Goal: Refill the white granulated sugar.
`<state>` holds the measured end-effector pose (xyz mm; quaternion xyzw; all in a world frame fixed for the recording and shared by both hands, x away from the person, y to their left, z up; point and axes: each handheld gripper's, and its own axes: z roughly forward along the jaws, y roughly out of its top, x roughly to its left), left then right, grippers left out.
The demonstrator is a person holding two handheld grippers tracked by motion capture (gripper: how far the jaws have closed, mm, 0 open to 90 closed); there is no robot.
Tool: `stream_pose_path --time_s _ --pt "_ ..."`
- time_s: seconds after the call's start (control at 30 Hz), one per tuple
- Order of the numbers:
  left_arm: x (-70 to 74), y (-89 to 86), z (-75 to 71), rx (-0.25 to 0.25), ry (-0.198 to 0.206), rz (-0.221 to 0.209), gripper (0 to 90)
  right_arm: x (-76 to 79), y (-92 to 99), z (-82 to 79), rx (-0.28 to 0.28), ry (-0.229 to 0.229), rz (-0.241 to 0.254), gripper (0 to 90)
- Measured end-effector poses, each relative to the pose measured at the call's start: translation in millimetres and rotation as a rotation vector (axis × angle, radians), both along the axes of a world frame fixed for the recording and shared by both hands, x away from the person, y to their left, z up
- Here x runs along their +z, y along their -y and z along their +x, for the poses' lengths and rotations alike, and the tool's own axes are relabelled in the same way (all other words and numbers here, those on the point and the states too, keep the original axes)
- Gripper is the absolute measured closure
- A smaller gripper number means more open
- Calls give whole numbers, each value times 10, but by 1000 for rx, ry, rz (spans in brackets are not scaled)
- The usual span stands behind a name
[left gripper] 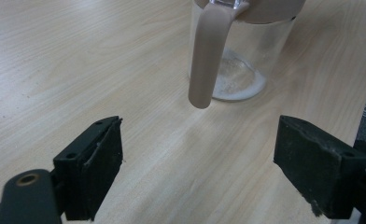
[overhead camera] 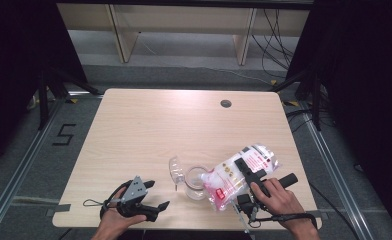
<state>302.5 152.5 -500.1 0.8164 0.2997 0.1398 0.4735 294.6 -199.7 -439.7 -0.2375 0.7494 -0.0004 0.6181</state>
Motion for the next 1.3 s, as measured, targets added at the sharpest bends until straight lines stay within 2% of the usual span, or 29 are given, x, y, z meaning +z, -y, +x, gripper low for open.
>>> stream_pose_path --time_s 0.27,0.3,0.33,0.47,0.5,0.63,0.67,0.7,0.77,0.83,0.9,0.97,1.07,1.13,1.17,1.2,1.3 --pt "-4 -1 0 0 1 1 152 13 -3 6 -6 1 -17 523" --pt "-2 -3 -1 -2 1 3 152 12 -2 13 4 7 -14 523" --pt "-8 7 -18 16 -20 -13 152 24 -10 23 22 11 -31 524" --pt "-6 4 -15 13 -22 -16 152 29 -14 27 27 17 -34 524" --pt "-5 -2 -13 11 -21 -10 152 8 0 13 1 5 -10 524" --pt "-9 6 -20 17 -17 -18 152 11 -11 14 0 -3 -19 525" --pt "-7 5 -21 17 -14 -14 152 -2 -7 15 -3 -8 -11 525" --pt "2 -16 -12 14 -5 25 152 -7 -7 16 1 -6 -8 526" --pt "-1 -9 -11 12 -11 6 152 17 -28 29 34 12 -37 526" --pt "-7 6 -20 21 -12 -15 152 18 -28 28 34 9 -32 527" --pt "-6 5 -16 16 -17 -16 152 23 -27 27 35 10 -32 527" --pt "-5 4 -13 13 -20 -14 152 14 -13 14 6 -4 -18 527" --pt "-8 5 -13 15 -15 -9 152 6 -1 17 9 2 -7 528" --pt "-7 7 -11 15 -15 -11 152 21 -6 34 34 10 -32 529" --pt "-7 8 -11 16 -15 -11 152 17 0 28 15 0 -34 529" --pt "-7 9 -9 16 -16 -11 152 0 15 24 7 2 -11 529" --pt "2 6 0 11 -20 -4 152 0 24 29 7 0 -10 529"
